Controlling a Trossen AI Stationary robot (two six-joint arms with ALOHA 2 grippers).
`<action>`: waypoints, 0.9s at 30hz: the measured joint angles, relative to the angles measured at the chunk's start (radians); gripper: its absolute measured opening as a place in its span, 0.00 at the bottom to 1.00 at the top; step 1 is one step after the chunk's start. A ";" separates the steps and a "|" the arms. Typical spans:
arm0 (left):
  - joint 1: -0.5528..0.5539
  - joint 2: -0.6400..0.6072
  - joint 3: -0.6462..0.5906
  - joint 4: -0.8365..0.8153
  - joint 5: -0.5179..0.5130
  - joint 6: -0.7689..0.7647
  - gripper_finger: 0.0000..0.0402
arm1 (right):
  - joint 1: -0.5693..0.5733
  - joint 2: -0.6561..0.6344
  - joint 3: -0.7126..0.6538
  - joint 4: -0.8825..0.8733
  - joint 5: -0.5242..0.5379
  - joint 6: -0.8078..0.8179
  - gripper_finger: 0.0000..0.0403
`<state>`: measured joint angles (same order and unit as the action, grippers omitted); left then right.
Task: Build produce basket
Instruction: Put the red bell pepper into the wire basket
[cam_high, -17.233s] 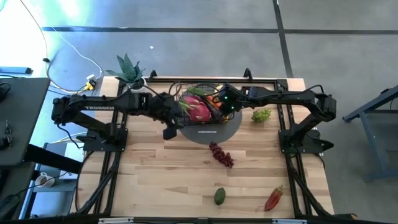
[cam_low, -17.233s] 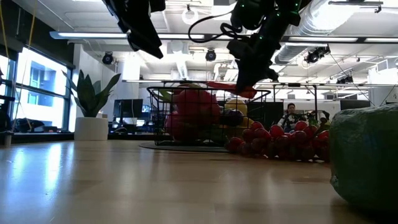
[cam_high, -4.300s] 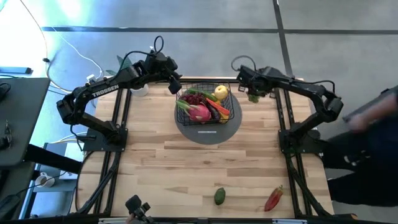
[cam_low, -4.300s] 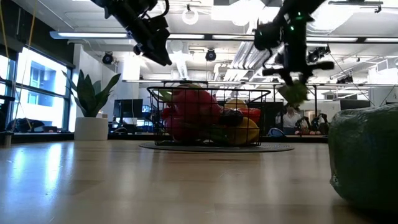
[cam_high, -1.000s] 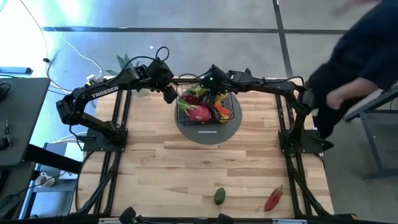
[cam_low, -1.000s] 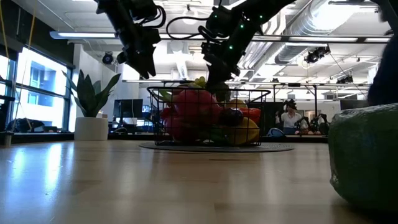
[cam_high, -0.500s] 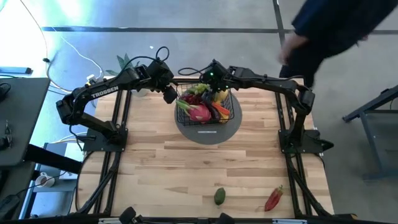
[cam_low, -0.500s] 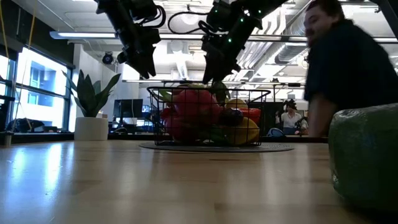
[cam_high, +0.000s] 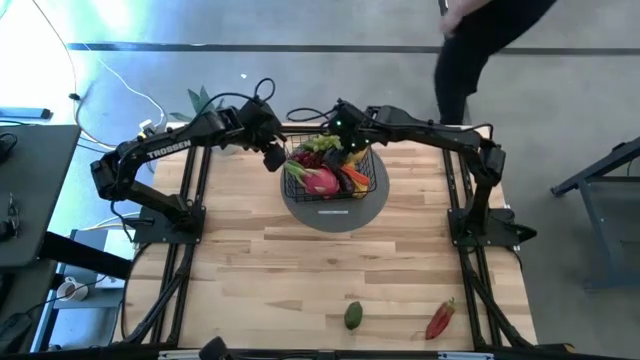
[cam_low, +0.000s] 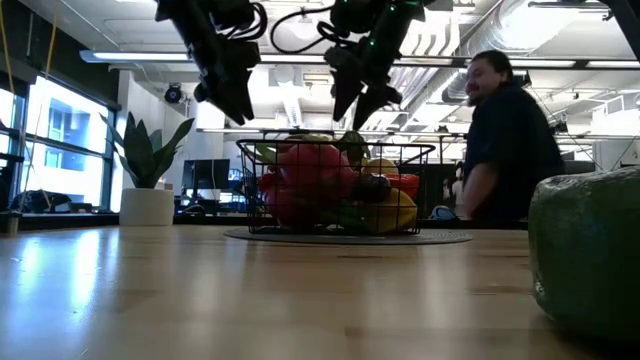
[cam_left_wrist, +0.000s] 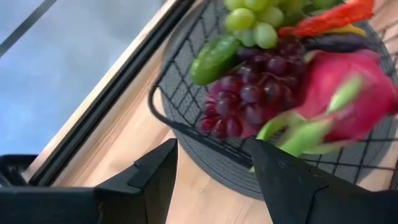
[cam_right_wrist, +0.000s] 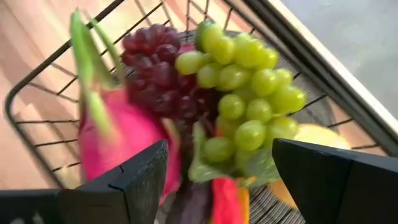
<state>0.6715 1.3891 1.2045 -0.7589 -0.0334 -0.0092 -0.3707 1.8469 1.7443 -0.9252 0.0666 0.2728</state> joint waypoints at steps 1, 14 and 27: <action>-0.007 0.000 0.000 0.000 0.000 0.010 0.49 | 0.010 0.000 0.004 -0.008 0.000 0.011 0.67; -0.159 0.000 0.000 -0.006 0.000 0.052 0.49 | 0.142 -0.017 0.010 -0.147 0.050 0.210 0.67; -0.321 -0.023 -0.001 -0.099 -0.001 -0.235 0.49 | 0.292 -0.099 0.010 -0.371 0.249 0.333 0.67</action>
<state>0.3507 1.3662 1.2037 -0.8577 -0.0348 -0.2446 -0.0790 1.7481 1.7546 -1.2959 0.3156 0.6054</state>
